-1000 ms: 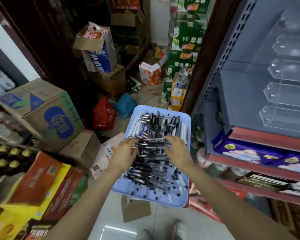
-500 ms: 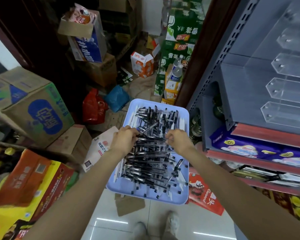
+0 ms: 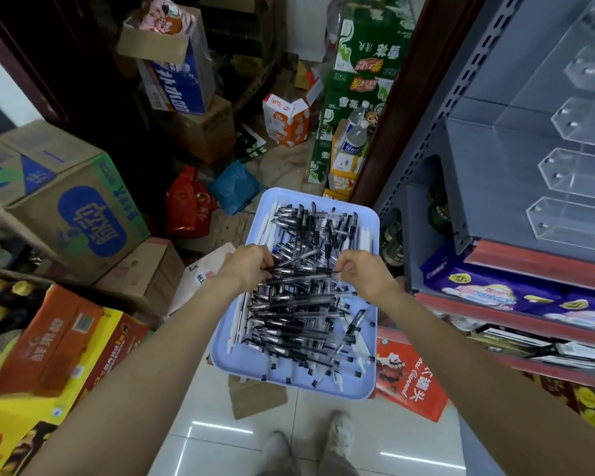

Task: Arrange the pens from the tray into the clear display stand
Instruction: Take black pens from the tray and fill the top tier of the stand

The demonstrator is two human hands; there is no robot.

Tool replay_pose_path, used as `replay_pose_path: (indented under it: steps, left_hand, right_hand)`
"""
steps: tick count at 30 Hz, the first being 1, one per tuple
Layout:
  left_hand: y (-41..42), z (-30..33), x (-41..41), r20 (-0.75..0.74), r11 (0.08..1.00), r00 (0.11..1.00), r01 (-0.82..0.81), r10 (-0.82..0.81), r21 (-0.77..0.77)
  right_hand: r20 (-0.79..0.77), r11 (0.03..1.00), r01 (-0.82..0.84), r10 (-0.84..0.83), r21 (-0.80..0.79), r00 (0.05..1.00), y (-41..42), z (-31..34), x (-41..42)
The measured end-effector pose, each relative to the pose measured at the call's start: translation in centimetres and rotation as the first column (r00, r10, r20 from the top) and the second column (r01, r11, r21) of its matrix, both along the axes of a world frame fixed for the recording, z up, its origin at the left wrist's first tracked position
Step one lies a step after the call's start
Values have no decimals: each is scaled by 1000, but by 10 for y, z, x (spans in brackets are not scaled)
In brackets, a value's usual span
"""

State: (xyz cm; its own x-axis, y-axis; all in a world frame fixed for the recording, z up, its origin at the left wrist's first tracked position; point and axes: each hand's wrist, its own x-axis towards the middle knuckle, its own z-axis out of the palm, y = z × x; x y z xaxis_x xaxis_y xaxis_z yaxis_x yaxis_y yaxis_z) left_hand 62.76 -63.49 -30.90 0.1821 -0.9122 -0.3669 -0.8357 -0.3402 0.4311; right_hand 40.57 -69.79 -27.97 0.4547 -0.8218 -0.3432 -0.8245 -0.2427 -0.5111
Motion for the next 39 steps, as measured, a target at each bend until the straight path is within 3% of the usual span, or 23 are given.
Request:
replay_pose_path:
  steps: [3, 8, 13, 16, 24, 28, 29, 31, 33, 37, 39]
  left_hand:
    - [4, 4, 0, -42, 994, 995, -88, 85, -58]
    - [15, 26, -8, -201, 927, 968, -210, 152, -310]
    - [14, 73, -26, -255, 856, 965, -185, 65, -483]
    - [3, 109, -41, -406, 811, 913, -267, 39, -521]
    - [-47, 179, -115, -765, 723, 641, -503, -55, -474]
    - [-76, 202, -163, -962, 772, 242, -585, -124, -247]
    - [-83, 207, -177, -963, 799, 228, -547, -144, -249]
    - [-92, 219, -207, -902, 813, 396, -458, -175, -359]
    - [-102, 234, -234, -825, 769, 535, -445, -182, -459]
    - [-130, 255, -268, -522, 624, 840, -331, -146, -708]
    - [-143, 264, -281, -339, 622, 933, -193, -125, -759]
  right_hand:
    - [18, 999, -20, 21, -38, 1000, 3, 5, 1]
    - [80, 989, -55, 67, -136, 995, 8, 26, 3]
    - [125, 894, -55, 123, -444, 984, 10, 70, -4]
    - [135, 828, -47, 147, -559, 980, 2, 100, -17]
    - [470, 925, 138, 48, -353, 881, -20, 166, -70]
    - [650, 956, 220, -43, -193, 759, -41, 185, -103]
    - [690, 961, 232, -67, -148, 721, -46, 190, -111]
    - [730, 972, 219, -91, -82, 678, -57, 198, -126]
    - [733, 979, 195, -84, -67, 675, -70, 208, -143]
    - [534, 925, 206, -4, -319, 845, -102, 236, -189]
    - [567, 890, 254, 6, -379, 824, -119, 251, -215]
